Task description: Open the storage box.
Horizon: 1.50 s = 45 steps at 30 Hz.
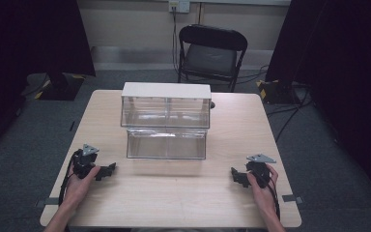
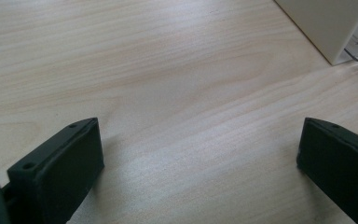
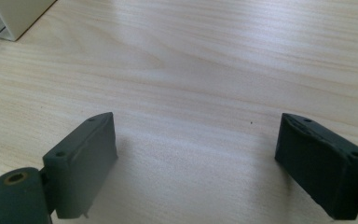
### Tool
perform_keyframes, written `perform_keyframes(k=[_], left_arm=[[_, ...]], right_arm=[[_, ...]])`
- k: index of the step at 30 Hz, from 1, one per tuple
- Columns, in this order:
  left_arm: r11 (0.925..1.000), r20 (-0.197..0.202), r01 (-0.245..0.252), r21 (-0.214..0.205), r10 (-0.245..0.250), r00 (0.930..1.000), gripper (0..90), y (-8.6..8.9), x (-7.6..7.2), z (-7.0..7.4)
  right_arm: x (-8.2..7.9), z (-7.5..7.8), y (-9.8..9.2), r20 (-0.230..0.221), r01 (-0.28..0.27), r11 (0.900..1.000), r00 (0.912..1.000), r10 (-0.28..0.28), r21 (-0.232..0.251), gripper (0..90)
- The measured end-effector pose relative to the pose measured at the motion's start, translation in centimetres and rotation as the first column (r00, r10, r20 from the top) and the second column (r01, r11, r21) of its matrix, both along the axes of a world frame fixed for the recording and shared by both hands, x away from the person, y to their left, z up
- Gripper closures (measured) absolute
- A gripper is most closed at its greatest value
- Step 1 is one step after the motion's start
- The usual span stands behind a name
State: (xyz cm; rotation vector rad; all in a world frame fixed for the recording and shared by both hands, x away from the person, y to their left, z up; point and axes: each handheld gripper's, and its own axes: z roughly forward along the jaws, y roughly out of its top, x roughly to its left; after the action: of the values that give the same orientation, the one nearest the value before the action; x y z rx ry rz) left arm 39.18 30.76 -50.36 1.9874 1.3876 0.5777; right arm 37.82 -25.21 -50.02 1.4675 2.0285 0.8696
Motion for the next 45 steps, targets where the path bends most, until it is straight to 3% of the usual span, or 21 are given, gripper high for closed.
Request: perform_keyframes(k=[9,15,19,22,25,32,36,45], left_arm=[[0.9999,-0.004,-0.012,0.001,0.012,0.9999,0.6,-0.1,-0.1,0.1],[0.9998,-0.027,-0.016,0.009,0.016,0.9995,6.2,-0.3,-0.3,0.5],[0.9999,-0.029,-0.006,0.012,0.006,0.9996,17.1,-0.3,-0.4,0.8],[1.0,-0.033,-0.002,0.006,0.002,0.9994,16.3,-0.5,-0.4,1.0],[0.9994,-0.018,0.016,-0.032,-0.016,0.9997,16.4,-0.5,-0.6,1.3],[0.9977,0.023,0.06,-0.034,-0.059,0.998,18.0,-1.5,-1.1,2.0],[0.9938,0.04,0.093,-0.061,-0.091,0.9951,18.6,-2.1,-1.5,2.4],[0.986,0.079,0.147,-0.078,-0.141,0.9869,18.9,-3.5,-2.1,3.1]], right_arm=[[0.0,0.0,0.0,0.0,0.0,1.0,1.0,0.0,0.0,11.7],[0.0,0.0,0.0,0.0,0.0,1.0,1.0,0.0,0.0,11.8],[0.0,0.0,0.0,0.0,0.0,1.0,1.0,0.0,0.0,11.7],[0.0,0.0,0.0,0.0,0.0,1.0,1.0,0.0,0.0,11.7],[0.0,0.0,0.0,0.0,0.0,1.0,1.0,0.0,0.0,11.8],[0.0,0.0,0.0,0.0,0.0,1.0,1.0,0.0,0.0,11.8],[0.0,0.0,0.0,0.0,0.0,1.0,1.0,0.0,0.0,11.8],[0.0,0.0,0.0,0.0,0.001,1.0,1.0,-0.001,-0.001,11.8]])
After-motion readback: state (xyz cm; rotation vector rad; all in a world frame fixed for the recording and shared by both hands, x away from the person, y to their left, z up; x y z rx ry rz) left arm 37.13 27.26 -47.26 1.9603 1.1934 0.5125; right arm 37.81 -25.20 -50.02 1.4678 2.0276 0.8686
